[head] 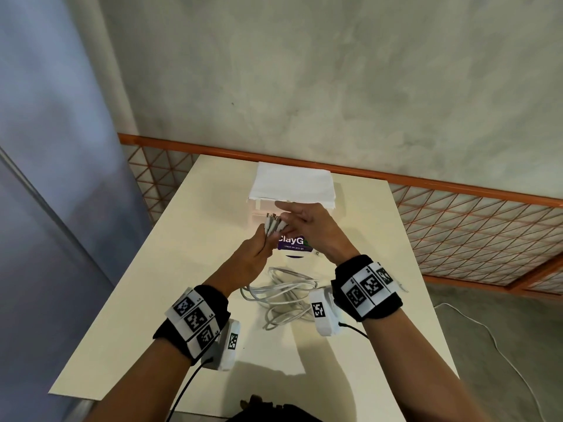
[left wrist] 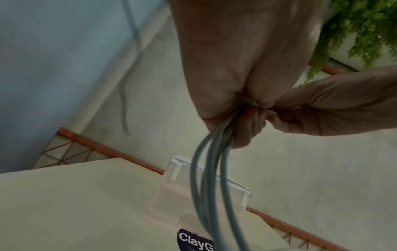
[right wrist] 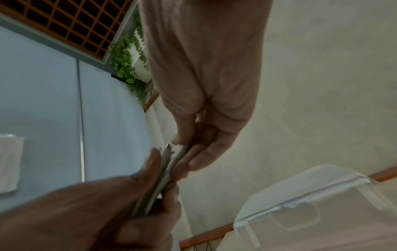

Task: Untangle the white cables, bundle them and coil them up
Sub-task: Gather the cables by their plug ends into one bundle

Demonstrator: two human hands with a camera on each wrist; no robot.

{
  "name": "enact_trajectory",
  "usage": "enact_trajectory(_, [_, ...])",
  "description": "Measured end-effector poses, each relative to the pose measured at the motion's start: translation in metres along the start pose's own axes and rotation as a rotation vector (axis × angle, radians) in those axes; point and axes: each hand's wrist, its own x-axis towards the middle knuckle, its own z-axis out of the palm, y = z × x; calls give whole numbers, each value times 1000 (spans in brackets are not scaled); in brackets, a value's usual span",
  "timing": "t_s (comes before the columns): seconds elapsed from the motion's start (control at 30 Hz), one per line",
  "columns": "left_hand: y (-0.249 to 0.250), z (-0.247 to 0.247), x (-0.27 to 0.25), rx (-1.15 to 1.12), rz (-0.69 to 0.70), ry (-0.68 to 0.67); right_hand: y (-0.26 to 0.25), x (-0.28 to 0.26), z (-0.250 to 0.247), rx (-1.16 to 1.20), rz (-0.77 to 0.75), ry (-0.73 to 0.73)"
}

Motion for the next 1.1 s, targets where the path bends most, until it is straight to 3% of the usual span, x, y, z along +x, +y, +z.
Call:
enact_trajectory(0.13, [7, 5, -1, -13, -1, -51, 0, 0, -2, 69, -33, 54])
enact_trajectory(0.27, [14, 8, 3, -294, -49, 12, 5, -4, 0, 96, 7, 31])
enact_trajectory(0.37, [30, 7, 5, -418, -18, 134, 14, -10, 17, 192, 141, -182])
enact_trajectory(0.43, [35, 0, 8, -393, 20, 228, 19, -21, 31, 123, 137, -370])
enact_trajectory(0.5, [36, -10, 12, -522, 53, 248, 22, -30, 37, 27, 114, -452])
enact_trajectory(0.57, [31, -22, 17, -705, 64, 285, 27, -33, 34, -59, 100, -439])
enact_trajectory(0.67, [20, -36, 20, -882, 19, 464, 32, -30, 20, -293, 79, -388])
enact_trajectory(0.83, [-11, -32, 16, -928, -158, 652, 21, -27, 2, -502, -88, -267])
enact_trajectory(0.9, [-20, -28, 12, -961, -233, 644, 16, -24, -2, -577, -147, -244])
enact_trajectory(1.0, [-24, -23, 7, -921, -331, 589, 11, -20, -8, -511, -192, -247])
enact_trajectory(1.1, [-34, -17, -3, -731, -448, 333, -1, -17, -19, -470, -167, -267])
